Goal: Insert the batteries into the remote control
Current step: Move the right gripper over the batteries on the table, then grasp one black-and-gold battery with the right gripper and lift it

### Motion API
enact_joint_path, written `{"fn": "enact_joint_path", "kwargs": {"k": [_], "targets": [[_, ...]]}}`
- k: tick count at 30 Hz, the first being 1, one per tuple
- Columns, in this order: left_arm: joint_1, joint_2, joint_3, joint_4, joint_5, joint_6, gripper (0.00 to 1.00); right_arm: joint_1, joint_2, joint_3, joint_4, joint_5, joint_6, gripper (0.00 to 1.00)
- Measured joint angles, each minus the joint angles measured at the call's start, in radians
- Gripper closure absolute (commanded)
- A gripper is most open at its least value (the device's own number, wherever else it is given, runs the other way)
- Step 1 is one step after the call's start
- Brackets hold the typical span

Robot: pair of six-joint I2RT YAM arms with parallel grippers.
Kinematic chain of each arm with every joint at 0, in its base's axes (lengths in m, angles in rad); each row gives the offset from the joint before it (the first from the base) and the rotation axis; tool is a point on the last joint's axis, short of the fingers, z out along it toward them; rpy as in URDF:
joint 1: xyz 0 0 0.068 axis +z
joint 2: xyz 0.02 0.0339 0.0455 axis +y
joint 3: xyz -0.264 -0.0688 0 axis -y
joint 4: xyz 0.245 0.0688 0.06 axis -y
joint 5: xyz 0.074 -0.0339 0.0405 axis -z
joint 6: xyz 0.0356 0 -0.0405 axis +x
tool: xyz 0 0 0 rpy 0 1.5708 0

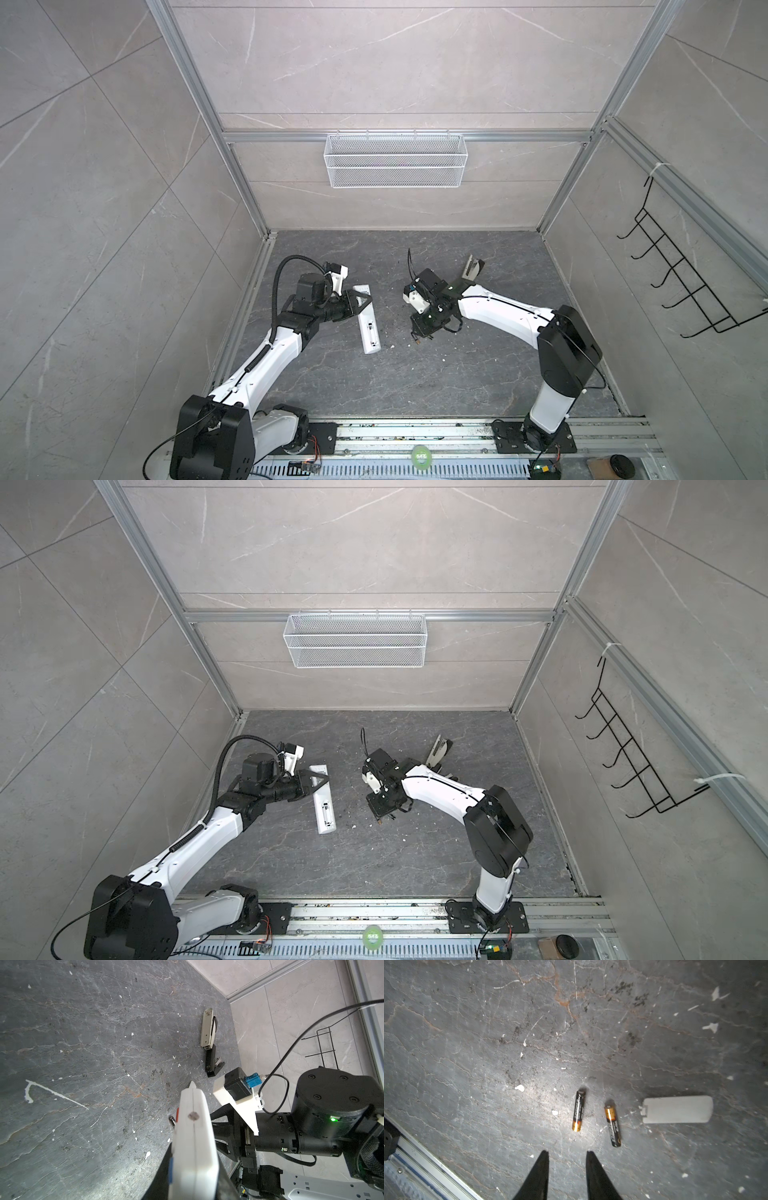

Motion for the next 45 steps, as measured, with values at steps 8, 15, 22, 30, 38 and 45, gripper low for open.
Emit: {"fn": "enact_joint_path", "kwargs": {"k": [8, 15, 22, 30, 38, 45], "targets": [[0.052, -0.011, -0.067, 0.061, 0.036, -0.038, 1.00, 0.027, 0.064, 0.032, 0.003, 0.011, 0.012, 0.69], [0.068, -0.018, -0.087, 0.095, 0.067, -0.061, 1.00, 0.050, 0.097, 0.032, -0.004, 0.053, 0.028, 0.69], [0.074, -0.019, -0.090, 0.126, 0.077, -0.077, 1.00, 0.050, 0.101, 0.032, -0.003, 0.068, 0.031, 0.69], [0.078, -0.019, -0.103, 0.141, 0.077, -0.089, 1.00, 0.049, 0.119, 0.032, -0.004, 0.079, 0.032, 0.69], [0.082, -0.023, -0.105, 0.144, 0.079, -0.093, 1.00, 0.050, 0.123, 0.032, -0.003, 0.079, 0.045, 0.70], [0.087, -0.029, -0.105, 0.144, 0.095, -0.093, 1.00, 0.050, 0.150, 0.032, -0.004, 0.083, 0.046, 0.70]]}}
